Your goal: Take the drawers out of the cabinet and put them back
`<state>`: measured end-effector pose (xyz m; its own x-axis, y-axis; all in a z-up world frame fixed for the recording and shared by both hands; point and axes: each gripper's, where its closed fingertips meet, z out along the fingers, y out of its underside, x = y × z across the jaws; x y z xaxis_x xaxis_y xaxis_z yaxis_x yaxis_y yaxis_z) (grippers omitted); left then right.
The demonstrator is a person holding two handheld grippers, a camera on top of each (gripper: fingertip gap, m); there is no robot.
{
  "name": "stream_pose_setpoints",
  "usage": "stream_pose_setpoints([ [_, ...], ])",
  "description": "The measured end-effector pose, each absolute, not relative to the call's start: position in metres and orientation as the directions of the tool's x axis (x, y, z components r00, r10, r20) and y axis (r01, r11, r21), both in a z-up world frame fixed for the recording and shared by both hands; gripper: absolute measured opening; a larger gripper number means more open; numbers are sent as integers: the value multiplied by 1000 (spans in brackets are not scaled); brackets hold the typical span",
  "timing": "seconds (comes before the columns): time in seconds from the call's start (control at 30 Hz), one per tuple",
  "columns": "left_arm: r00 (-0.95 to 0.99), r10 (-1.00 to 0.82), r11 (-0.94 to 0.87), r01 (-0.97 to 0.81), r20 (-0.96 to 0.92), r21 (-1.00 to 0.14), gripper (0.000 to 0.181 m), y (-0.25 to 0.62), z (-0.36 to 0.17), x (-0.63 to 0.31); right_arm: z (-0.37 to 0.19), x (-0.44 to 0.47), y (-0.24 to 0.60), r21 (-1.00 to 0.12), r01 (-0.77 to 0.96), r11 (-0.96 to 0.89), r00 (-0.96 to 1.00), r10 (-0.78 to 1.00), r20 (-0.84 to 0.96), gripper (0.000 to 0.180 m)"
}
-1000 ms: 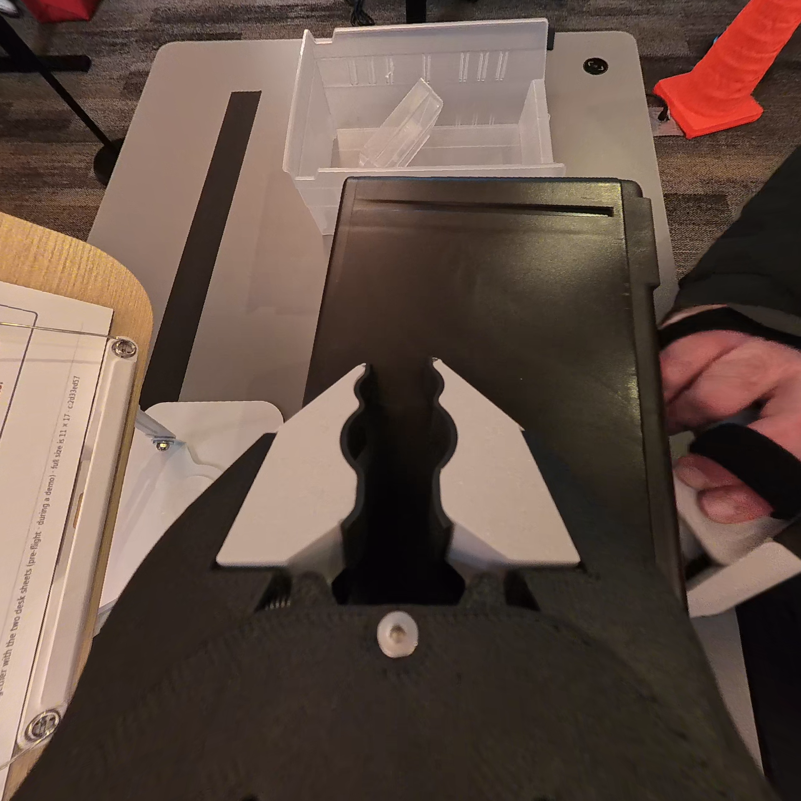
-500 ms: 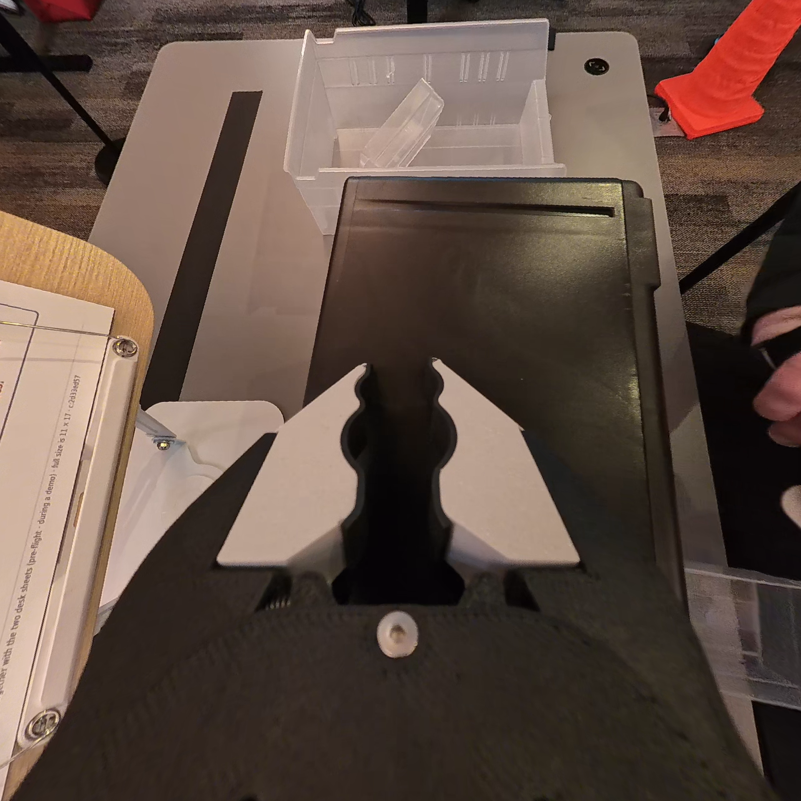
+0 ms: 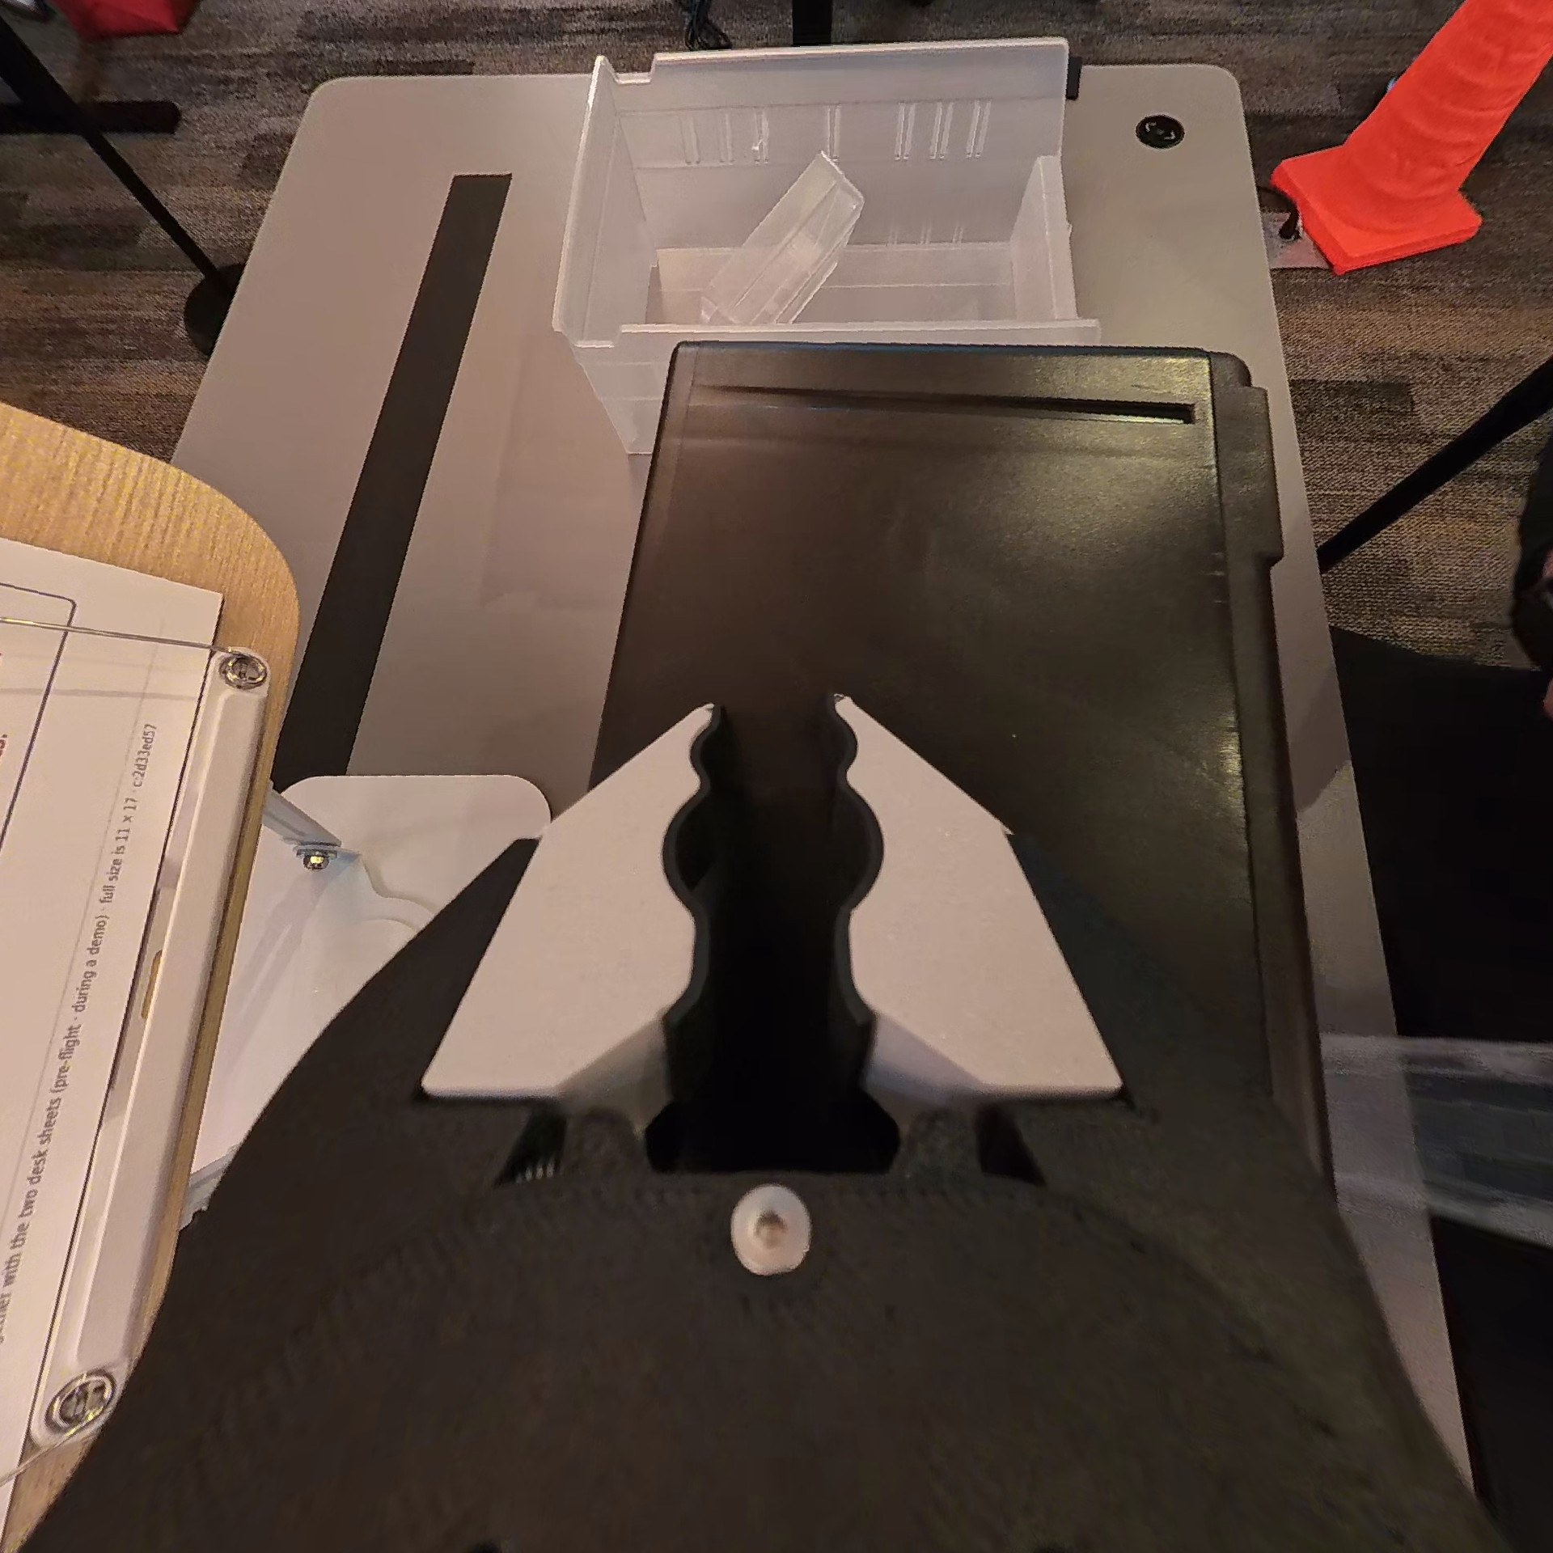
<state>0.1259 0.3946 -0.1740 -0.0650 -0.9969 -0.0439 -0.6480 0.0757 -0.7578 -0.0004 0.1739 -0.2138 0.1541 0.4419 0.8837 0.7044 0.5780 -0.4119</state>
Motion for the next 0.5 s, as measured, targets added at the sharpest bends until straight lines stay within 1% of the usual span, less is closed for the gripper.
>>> stream_pose_setpoints([
  [0.1, -65, -997, 80, -648, -49, -758, 21, 395, -174, 126, -200, 32, 178, -442, 733, 517, 198, 459, 866, 0],
  [0.2, -66, -997, 81, -648, -50, -758, 21, 394, -174, 126, -194, 72, 183, -402, 795, 454, 194, 437, 878, 0],
  [0.27, -67, -996, 83, -647, -51, -758, 21, 394, -174, 126, -191, 103, 190, -348, 853, 389, 185, 397, 899, 0],
  [0.37, -68, -996, 83, -647, -51, -758, 21, 394, -174, 126, -193, 144, 198, -178, 934, 310, 81, 301, 950, 0],
  [0.5, -67, -996, 84, -647, -52, -758, 21, 394, -174, 126, -213, 167, 199, -32, 963, 267, -46, 283, 958, 0],
])
